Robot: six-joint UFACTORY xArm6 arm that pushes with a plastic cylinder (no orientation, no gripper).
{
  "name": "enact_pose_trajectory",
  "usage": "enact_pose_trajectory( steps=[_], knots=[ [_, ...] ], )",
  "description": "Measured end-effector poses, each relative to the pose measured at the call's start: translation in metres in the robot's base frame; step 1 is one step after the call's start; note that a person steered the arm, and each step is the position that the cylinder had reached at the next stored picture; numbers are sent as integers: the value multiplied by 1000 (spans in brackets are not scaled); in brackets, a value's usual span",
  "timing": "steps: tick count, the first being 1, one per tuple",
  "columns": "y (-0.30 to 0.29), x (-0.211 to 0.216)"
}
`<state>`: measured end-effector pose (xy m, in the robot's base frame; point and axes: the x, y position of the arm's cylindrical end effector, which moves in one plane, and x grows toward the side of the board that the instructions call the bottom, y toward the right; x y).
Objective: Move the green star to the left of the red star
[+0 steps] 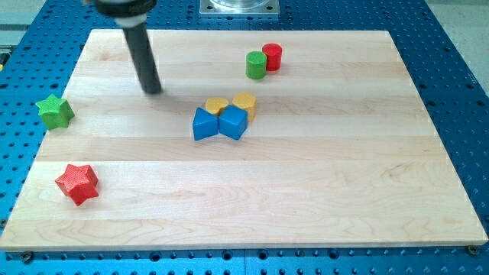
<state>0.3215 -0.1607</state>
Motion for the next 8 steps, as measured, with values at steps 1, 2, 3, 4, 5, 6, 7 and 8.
enact_pose_trajectory(
  steps=[1,2,3,4,5,6,7,8],
  knots=[
    [-144,3],
    [-144,7],
    [-144,16],
    [-144,27],
    [-143,44],
    [-103,122],
    [-87,130],
    [-117,97]
  ],
)
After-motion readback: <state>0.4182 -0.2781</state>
